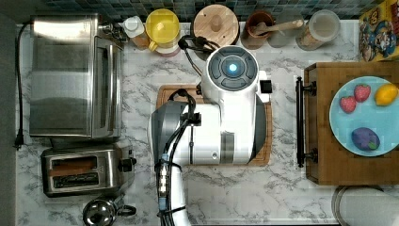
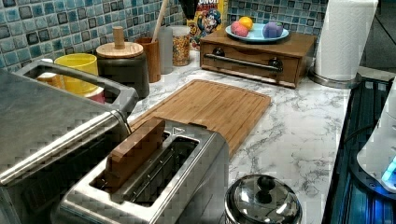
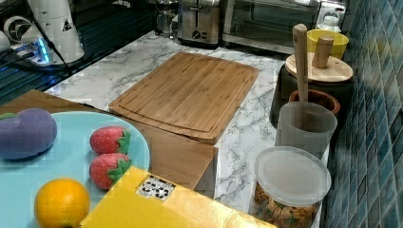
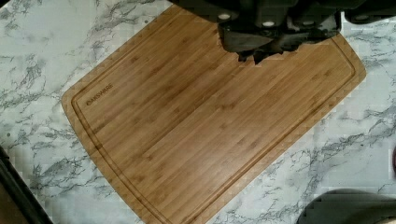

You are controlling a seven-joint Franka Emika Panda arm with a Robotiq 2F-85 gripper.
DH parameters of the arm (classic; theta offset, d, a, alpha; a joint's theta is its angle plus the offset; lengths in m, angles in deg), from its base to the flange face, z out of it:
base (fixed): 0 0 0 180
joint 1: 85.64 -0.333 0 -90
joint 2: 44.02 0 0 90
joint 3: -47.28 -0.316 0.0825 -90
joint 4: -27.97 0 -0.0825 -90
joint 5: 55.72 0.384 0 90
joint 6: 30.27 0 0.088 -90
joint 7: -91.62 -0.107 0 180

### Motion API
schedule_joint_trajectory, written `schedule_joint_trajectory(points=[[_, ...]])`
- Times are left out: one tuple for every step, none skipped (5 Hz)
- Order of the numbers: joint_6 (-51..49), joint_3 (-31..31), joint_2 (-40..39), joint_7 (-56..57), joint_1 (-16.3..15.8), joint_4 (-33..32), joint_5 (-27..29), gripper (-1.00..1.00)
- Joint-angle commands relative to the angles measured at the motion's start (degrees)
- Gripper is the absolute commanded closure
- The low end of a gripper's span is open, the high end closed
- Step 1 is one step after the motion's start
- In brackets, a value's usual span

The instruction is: Turn on the toaster.

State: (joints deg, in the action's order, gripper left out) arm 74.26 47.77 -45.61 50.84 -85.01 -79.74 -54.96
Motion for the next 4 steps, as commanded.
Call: schedule_joint_trajectory(points=[[0.24,-0.2,0.0,0.74,-0.18,-0.01,0.4,1.0],[2.3,-1.96,0.04,4.94,-1.91,-2.32,0.55,1.0],[3.95,-3.67,-0.87,8.91,-3.52,-4.69,2.01,1.0],[7.1,-5.39,0.25,11.33,-5.37,-7.59,2.14,1.0]])
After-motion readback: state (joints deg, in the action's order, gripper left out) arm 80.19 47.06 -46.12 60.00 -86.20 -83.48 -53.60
